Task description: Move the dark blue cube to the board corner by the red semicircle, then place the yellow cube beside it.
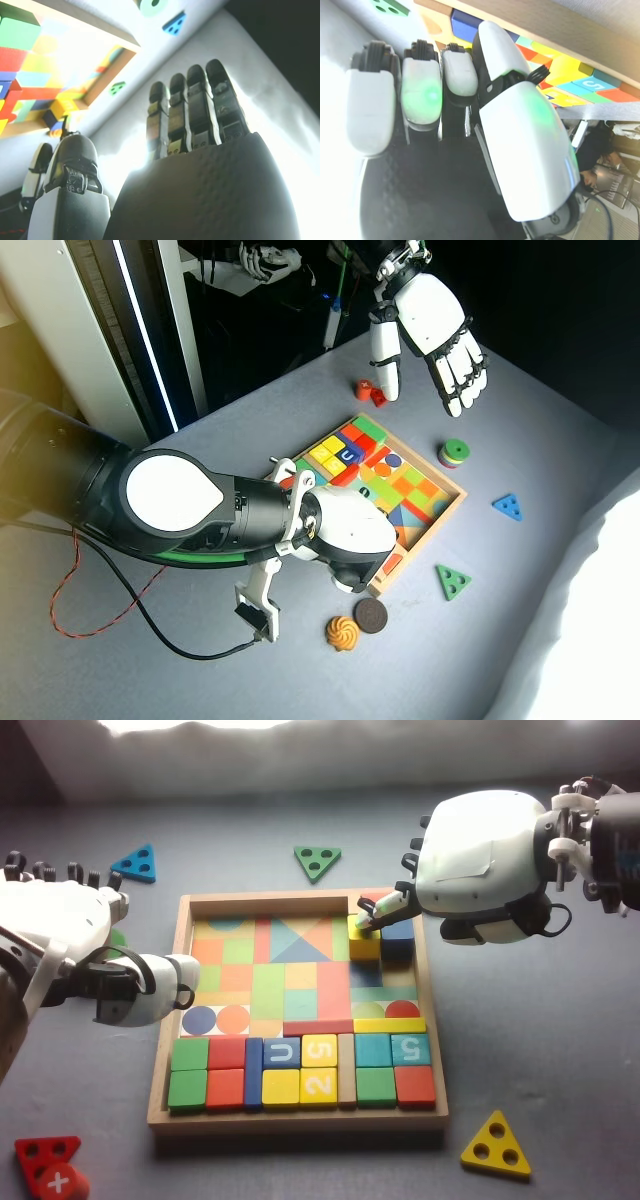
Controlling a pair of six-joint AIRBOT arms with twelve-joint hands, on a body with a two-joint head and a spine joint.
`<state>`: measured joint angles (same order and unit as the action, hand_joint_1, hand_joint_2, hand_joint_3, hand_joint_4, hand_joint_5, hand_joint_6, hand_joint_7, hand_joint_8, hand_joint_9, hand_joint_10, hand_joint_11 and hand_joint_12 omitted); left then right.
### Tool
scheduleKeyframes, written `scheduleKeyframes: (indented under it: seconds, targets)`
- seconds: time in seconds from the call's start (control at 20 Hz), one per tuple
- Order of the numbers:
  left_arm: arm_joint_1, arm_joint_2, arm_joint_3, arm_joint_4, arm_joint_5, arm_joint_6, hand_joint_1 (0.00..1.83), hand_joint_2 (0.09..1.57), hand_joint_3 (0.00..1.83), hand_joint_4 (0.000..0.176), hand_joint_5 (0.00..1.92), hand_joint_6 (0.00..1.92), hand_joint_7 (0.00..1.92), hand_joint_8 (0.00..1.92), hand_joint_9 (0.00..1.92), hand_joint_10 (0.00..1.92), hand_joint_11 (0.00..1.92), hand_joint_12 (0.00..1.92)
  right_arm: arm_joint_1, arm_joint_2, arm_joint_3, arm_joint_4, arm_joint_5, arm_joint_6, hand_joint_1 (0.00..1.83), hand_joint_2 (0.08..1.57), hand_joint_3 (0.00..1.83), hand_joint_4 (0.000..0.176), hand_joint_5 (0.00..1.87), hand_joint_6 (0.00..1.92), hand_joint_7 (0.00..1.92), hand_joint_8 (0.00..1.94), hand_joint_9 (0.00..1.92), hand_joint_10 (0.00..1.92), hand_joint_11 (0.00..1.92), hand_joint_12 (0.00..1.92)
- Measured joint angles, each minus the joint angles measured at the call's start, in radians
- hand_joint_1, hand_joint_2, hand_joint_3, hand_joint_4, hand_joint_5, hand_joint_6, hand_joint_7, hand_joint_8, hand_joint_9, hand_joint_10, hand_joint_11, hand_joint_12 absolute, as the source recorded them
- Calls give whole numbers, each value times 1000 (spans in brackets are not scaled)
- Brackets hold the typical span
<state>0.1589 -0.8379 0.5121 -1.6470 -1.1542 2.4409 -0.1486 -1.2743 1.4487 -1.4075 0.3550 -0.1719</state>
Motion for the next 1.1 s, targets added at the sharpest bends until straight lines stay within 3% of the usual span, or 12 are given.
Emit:
scheduleKeyframes:
  seconds: [0.25,0.45,0.5,0.65,0.95,1.1]
  targets:
    - [0,0,0,0,0,0,0,1277,0,0,223,4,192,4,164,3,0,363,0,1,2,0,2,0,1525,1295,0,0,623,10,1351,1941,1537,1921,1685,1921]
    - [0,0,0,0,0,0,0,1275,0,0,213,3,182,3,153,3,0,298,6,5,2,-1,1,0,1599,1288,0,0,628,7,1376,1941,1557,1921,1704,1921]
    - [0,0,0,0,0,0,0,1262,0,0,219,3,183,2,154,2,0,295,15,5,2,-5,1,0,1533,1291,0,0,628,5,1386,1941,1551,1921,1700,1921]
    - [0,0,0,0,-2,0,0,1268,0,0,216,3,193,1,172,4,0,397,46,4,2,-18,-22,-5,1557,1294,0,0,595,2,1361,1941,1533,1921,1682,1921]
    - [0,-8,1,0,-4,0,0,1270,0,0,221,1,182,2,155,2,0,333,132,3,3,-18,-32,20,1601,1297,0,0,591,6,1320,1941,1524,1921,1673,1921]
    - [0,-8,1,0,-7,0,0,1265,0,0,234,5,206,5,182,6,0,401,161,68,-65,-18,-50,82,1530,1325,10,0,600,4,1323,1941,1516,1921,1661,1921]
